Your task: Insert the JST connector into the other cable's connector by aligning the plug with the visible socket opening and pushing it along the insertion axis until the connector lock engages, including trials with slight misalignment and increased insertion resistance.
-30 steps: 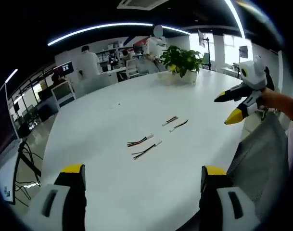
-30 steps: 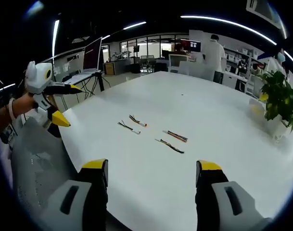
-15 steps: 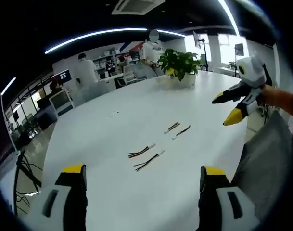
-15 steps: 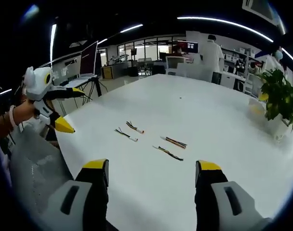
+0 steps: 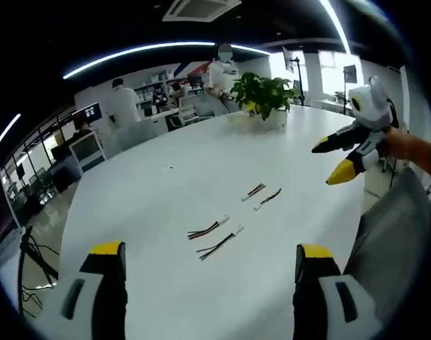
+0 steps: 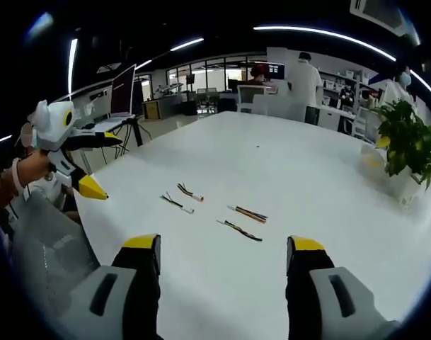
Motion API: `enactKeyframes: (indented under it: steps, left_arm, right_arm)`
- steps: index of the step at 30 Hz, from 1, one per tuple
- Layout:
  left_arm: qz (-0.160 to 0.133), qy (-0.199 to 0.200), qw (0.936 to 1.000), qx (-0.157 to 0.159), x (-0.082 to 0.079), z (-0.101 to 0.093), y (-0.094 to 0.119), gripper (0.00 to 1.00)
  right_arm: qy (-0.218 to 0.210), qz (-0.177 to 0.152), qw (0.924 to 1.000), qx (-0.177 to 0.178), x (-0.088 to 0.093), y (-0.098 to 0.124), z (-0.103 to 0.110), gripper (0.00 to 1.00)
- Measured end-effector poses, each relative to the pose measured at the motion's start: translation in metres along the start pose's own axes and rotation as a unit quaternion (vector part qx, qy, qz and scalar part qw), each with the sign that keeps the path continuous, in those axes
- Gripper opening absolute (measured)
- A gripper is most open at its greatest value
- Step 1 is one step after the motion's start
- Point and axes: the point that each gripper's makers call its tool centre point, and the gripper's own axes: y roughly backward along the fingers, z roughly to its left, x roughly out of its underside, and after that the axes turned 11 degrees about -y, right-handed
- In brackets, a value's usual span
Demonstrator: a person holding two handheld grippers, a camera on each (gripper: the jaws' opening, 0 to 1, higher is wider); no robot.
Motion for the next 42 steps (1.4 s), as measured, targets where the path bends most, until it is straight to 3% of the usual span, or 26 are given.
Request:
enactKeyframes:
  steps: [9, 20, 34, 38, 42]
  left_arm:
    - [-0.001, -0.003, 1.0000, 0.000, -0.001, 0.004, -0.006, 0.98]
    - [-0.025, -0.009, 0.9997, -0.003, -0.015, 0.013, -0.015, 0.95]
    - [-0.026, -0.016, 0.9994, 0.017, -0.023, 0.016, -0.037, 0.94]
    - [-0.039, -0.023, 0.9987, 0.023, -0.028, 0.019, -0.043, 0.90]
    - [-0.050, -0.029, 0.9980, 0.027, -0.033, 0.020, -0.047, 0.90]
  right_arm:
    - [0.009, -0.003, 1.0000, 0.000, -0.008, -0.005, -0.004, 0.69]
    - [0.025, -0.011, 0.9995, -0.014, -0.017, -0.014, -0.002, 0.64]
    - [0.059, 0.001, 0.9981, -0.018, -0.018, -0.028, -0.009, 0.63]
    - [0.049, 0.013, 0.9980, -0.037, -0.014, -0.031, -0.007, 0.56]
    - [0.039, 0.005, 0.9979, -0.051, -0.018, -0.033, -0.005, 0.49]
